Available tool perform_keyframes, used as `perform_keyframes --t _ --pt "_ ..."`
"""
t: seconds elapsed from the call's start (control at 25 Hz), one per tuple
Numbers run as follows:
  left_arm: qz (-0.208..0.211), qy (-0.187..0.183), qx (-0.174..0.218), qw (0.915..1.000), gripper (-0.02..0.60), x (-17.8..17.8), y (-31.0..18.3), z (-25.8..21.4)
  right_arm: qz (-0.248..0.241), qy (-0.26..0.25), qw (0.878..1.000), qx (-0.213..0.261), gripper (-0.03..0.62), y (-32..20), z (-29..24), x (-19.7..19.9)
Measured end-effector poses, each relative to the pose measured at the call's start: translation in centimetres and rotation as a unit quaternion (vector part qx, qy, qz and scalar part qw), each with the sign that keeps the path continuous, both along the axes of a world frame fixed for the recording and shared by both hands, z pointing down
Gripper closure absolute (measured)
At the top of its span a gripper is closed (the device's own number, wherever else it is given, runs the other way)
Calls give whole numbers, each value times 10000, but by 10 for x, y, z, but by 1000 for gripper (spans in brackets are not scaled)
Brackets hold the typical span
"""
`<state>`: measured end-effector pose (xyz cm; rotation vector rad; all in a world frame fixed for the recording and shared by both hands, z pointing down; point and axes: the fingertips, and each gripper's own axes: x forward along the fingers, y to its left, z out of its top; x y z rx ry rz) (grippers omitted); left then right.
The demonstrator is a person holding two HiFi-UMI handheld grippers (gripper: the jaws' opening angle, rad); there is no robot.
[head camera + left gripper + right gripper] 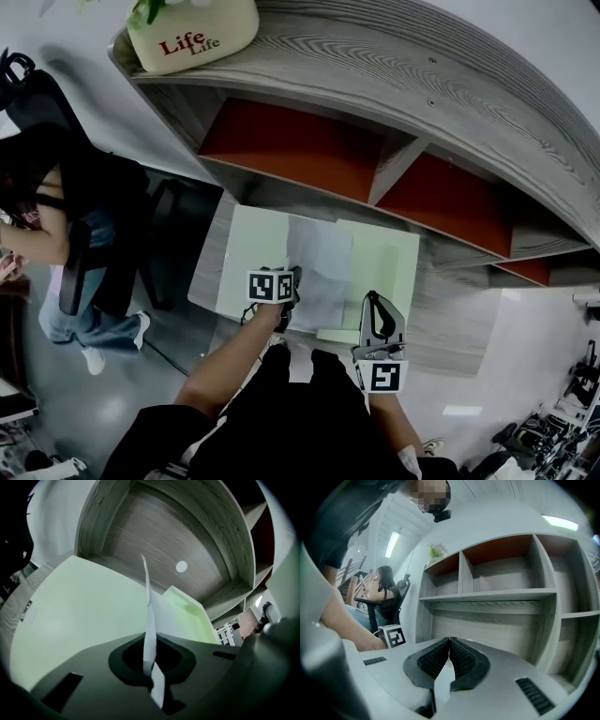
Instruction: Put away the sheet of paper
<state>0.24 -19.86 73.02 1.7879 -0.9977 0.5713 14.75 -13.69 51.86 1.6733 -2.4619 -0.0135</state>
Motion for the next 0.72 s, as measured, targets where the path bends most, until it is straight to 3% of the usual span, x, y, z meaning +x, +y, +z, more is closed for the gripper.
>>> perform_keyframes --t 0.72 --pt "413 322 -330 9981 571 112 20 10 138 -52 9999 59 570 10 1 51"
